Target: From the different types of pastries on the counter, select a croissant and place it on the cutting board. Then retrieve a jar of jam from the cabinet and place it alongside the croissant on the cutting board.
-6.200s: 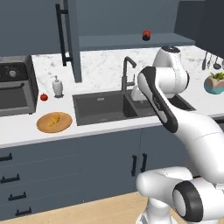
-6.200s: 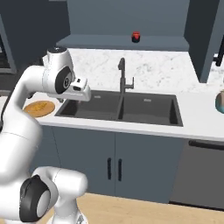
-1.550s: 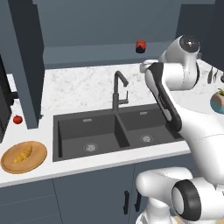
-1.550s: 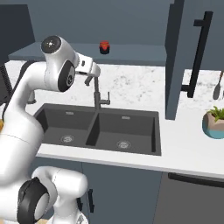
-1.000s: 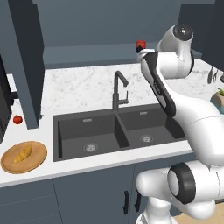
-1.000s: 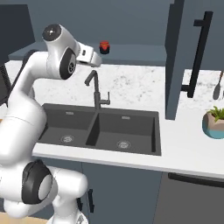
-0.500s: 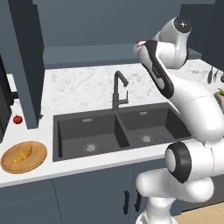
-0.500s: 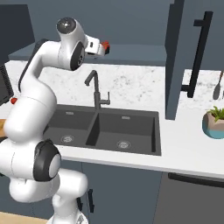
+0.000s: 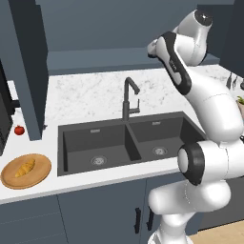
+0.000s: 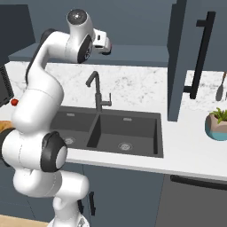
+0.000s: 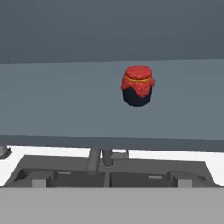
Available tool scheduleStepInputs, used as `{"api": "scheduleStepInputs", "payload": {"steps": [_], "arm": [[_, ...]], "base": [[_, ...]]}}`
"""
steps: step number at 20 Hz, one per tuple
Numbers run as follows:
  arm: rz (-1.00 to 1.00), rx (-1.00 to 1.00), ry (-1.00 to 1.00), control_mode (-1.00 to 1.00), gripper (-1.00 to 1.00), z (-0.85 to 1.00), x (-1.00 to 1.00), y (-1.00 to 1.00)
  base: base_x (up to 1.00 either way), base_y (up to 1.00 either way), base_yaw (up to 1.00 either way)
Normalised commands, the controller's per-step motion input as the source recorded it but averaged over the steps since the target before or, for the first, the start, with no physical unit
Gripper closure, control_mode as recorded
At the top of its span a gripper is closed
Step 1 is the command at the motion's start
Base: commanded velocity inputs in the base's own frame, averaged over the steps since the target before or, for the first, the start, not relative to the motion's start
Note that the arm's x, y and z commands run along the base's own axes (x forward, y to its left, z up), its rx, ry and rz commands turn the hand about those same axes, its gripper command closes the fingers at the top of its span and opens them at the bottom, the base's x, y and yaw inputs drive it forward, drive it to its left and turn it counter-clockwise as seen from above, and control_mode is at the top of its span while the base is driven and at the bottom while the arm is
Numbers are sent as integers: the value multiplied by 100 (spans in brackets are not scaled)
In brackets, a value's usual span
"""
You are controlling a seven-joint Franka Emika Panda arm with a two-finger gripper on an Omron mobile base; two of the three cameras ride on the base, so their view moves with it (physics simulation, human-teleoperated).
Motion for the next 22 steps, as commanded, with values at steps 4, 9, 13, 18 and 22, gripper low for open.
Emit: {"api": "scheduleStepInputs", "payload": {"steps": [4,9,13,18,22], "arm": [[0,-2,-1,-100,-100,-9,17,0],[-5,-8,-4,-100,-100,-21,68,-7],[-4,-4,0,-100,-100,-3,77,-8],[0,0,0,-100,-100,0,88,-2],[0,7,1,-100,-100,20,66,-26]], "base": [[0,0,0],[0,0,0],[0,0,0],[0,0,0],[0,0,0]]}}
